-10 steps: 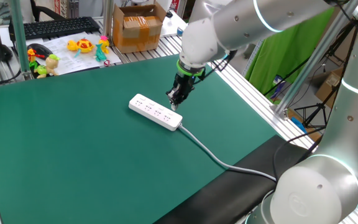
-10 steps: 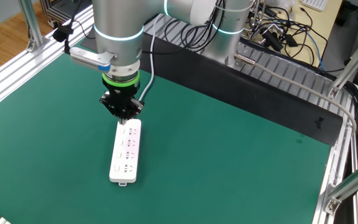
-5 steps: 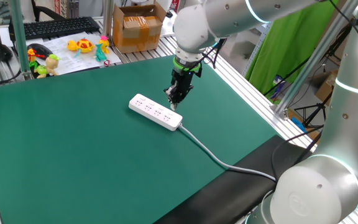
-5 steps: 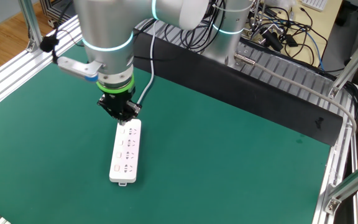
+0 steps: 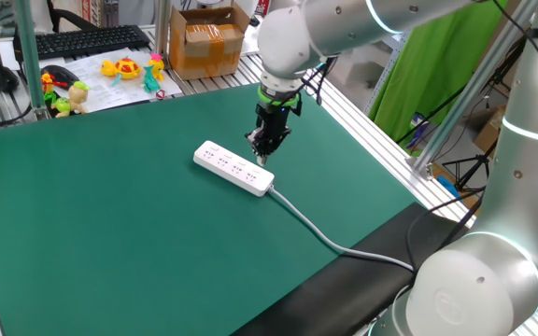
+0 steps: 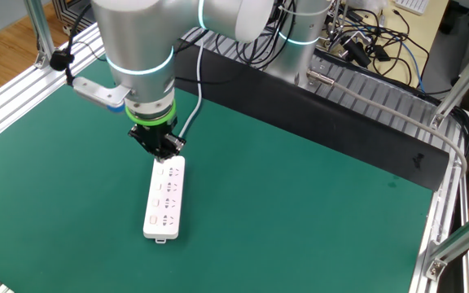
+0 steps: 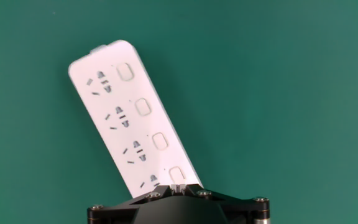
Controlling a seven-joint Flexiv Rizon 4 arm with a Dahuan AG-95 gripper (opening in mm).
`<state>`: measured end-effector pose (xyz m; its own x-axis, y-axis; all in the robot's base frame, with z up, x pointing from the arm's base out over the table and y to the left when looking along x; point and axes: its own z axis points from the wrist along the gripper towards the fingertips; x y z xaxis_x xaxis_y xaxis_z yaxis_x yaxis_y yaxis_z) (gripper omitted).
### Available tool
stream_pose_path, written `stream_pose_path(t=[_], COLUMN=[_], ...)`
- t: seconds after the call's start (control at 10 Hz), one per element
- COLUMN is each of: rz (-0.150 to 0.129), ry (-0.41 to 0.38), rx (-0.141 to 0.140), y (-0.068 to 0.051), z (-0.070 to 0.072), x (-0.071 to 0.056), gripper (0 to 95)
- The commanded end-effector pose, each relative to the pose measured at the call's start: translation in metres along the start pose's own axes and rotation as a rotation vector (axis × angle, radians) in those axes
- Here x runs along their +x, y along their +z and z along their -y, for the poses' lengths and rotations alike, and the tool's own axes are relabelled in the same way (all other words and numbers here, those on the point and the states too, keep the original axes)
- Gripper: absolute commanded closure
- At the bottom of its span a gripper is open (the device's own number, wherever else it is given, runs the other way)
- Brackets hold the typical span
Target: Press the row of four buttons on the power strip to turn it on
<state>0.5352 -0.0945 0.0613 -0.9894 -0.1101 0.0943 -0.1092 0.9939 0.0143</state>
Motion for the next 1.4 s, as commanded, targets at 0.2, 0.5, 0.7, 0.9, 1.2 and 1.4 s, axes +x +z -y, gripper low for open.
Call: stream_pose_path(t=[0.2,0.5,0.7,0.9,1.2,1.4], rz=[0.018,0.044,0.044,0.062,0.106,0.094], ry=[-0.054,-0.135,-0.135,-0.135,-0.133,-0.133], rx=[0.002,0.002,0.003,0.007,0.042,0.055], y=[-0.001,-0.001,0.006,0.013,0.012,0.010], z=[0.000,-0.001,-0.001,-0.002,0.004,0.018], x=[0.002,0.002,-0.002,-0.008,-0.016,-0.022], gripper=[76.0,57.0,57.0,57.0,57.0,57.0])
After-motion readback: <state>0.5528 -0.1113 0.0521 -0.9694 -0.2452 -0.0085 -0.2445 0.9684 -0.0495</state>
